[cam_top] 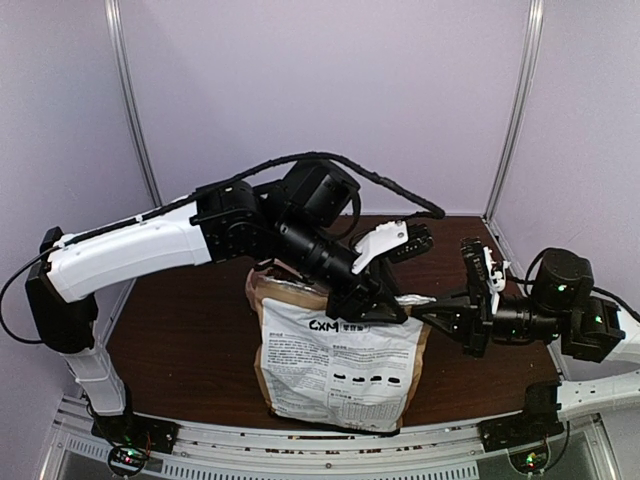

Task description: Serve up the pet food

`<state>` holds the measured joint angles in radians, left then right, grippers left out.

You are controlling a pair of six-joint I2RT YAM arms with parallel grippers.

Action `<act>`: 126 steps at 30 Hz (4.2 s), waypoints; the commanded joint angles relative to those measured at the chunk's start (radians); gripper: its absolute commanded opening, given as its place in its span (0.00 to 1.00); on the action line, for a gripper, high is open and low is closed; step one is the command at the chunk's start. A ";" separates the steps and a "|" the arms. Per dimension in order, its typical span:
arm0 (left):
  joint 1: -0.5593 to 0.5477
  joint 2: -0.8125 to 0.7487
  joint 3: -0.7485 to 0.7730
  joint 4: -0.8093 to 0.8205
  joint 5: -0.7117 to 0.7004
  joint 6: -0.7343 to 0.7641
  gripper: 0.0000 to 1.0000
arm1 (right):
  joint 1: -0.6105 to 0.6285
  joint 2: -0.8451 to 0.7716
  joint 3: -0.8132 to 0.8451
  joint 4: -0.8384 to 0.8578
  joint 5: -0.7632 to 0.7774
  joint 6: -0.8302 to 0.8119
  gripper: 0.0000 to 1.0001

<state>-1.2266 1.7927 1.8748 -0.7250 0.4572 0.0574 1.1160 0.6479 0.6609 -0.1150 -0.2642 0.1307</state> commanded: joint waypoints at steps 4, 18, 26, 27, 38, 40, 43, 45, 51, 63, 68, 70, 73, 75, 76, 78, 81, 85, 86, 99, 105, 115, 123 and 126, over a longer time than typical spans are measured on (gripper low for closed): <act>-0.006 0.020 0.028 0.033 0.011 0.000 0.16 | 0.000 -0.021 0.001 0.021 0.002 -0.001 0.00; -0.004 -0.040 0.013 -0.077 -0.134 0.064 0.26 | 0.000 -0.040 0.002 -0.001 0.013 -0.004 0.00; 0.009 -0.094 -0.045 -0.095 -0.155 0.073 0.00 | 0.001 -0.021 0.005 0.011 0.005 -0.006 0.00; 0.009 -0.093 -0.045 -0.093 -0.144 0.073 0.00 | 0.000 -0.013 0.007 0.014 0.002 -0.006 0.00; 0.009 -0.091 -0.050 -0.053 -0.095 0.059 0.00 | -0.001 0.120 0.047 0.115 -0.063 0.006 0.16; 0.009 -0.092 -0.050 -0.054 -0.094 0.058 0.00 | -0.001 0.134 0.055 0.125 -0.066 0.005 0.17; 0.009 -0.095 -0.051 -0.054 -0.092 0.060 0.00 | -0.001 0.148 0.058 0.134 -0.072 0.004 0.13; 0.009 -0.098 -0.053 -0.054 -0.097 0.061 0.00 | -0.001 0.149 0.060 0.132 -0.064 0.004 0.03; 0.021 -0.148 -0.095 -0.086 -0.186 0.080 0.20 | -0.001 0.099 0.047 0.104 -0.032 -0.004 0.00; 0.059 -0.215 -0.165 -0.135 -0.225 0.090 0.00 | 0.000 0.050 0.040 0.062 -0.003 -0.006 0.00; 0.075 -0.241 -0.185 -0.148 -0.287 0.103 0.19 | 0.000 0.033 0.048 0.027 0.004 -0.011 0.00; 0.082 -0.253 -0.195 -0.149 -0.295 0.110 0.08 | -0.001 0.025 0.047 0.019 0.009 -0.010 0.00; 0.092 -0.264 -0.207 -0.157 -0.317 0.119 0.00 | -0.001 0.016 0.044 0.013 0.015 -0.009 0.00; 0.101 -0.274 -0.221 -0.158 -0.327 0.122 0.00 | 0.000 0.011 0.045 0.005 0.019 -0.007 0.00; 0.107 -0.279 -0.226 -0.158 -0.335 0.123 0.03 | -0.001 0.008 0.046 0.001 0.021 -0.006 0.00; 0.119 -0.290 -0.238 -0.158 -0.347 0.124 0.13 | -0.001 0.003 0.046 -0.008 0.024 -0.006 0.00; 0.131 -0.302 -0.250 -0.159 -0.359 0.130 0.03 | 0.000 -0.007 0.047 -0.017 0.029 -0.005 0.00; 0.141 -0.315 -0.267 -0.158 -0.372 0.140 0.00 | -0.001 -0.018 0.047 -0.029 0.040 -0.005 0.00; 0.145 -0.318 -0.270 -0.159 -0.374 0.140 0.00 | -0.001 -0.019 0.047 -0.032 0.043 -0.005 0.00; 0.182 -0.341 -0.290 -0.159 -0.407 0.147 0.10 | 0.000 -0.036 0.049 -0.057 0.056 -0.003 0.00; 0.189 -0.350 -0.298 -0.153 -0.420 0.148 0.08 | -0.001 -0.043 0.051 -0.075 0.059 -0.003 0.00; 0.154 -0.345 -0.253 -0.137 -0.225 0.122 0.00 | -0.001 0.003 0.151 -0.215 0.079 -0.012 0.23; 0.090 -0.361 -0.227 -0.095 -0.183 0.077 0.09 | 0.004 0.262 0.484 -0.590 0.076 -0.030 0.61; 0.109 -0.423 -0.310 -0.029 -0.222 0.079 0.31 | 0.013 0.374 0.615 -0.673 0.104 -0.036 0.62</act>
<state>-1.1297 1.4597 1.6165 -0.8989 0.2291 0.1562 1.1164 0.9115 1.1564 -0.5983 -0.1989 0.1101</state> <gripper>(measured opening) 0.207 0.617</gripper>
